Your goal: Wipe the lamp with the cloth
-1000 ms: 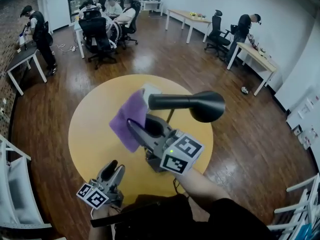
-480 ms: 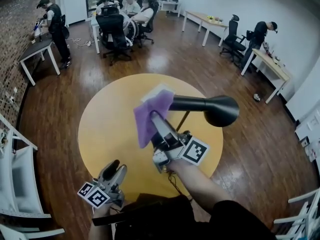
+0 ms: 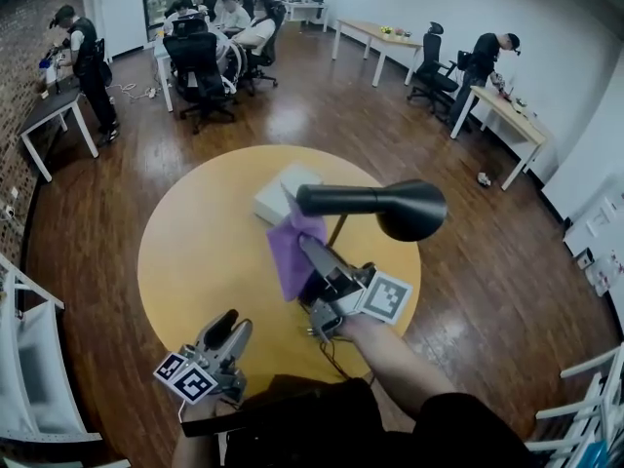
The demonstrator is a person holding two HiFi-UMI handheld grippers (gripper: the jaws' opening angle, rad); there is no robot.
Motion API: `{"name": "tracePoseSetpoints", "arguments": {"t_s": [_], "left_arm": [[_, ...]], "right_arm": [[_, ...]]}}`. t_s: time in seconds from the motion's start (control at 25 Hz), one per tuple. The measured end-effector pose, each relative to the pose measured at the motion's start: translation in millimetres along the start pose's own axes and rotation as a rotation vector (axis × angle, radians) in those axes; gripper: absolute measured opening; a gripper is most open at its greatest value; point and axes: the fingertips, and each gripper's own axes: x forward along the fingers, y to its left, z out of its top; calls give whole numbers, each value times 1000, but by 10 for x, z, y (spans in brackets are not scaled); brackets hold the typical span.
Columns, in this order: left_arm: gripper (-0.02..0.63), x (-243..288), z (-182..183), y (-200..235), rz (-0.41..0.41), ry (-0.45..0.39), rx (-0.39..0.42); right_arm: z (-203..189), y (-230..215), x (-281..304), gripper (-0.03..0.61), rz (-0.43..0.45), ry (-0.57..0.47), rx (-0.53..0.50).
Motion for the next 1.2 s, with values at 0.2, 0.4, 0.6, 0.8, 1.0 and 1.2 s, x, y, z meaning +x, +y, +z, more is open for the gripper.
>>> {"name": "tracePoseSetpoints", "arguments": {"t_s": [0.2,0.4,0.6,0.8,1.0,1.2], "left_arm": [[204,61,-91,-34,-17,31,-8],[204,102,-42,0,-24,40,0],[204,68,-33,-37,-16,40,11],[204,56,-66,-27,-4,46,6],[204,110,-48,-61,-14,39,5],[204,182,-59,-94,-24,35,7]], "right_arm": [[282,-99,-326,91,-73,-43,-31],[500,-254,-568,91,-115,-100,-61],[357,-617,-807,91,-319,42,-351],[192,-619,-844,91,-423,210,-636],[354,-117,-563,92,-386,211,-919],[404,-251,-496,92,-439,183,-877]]}}
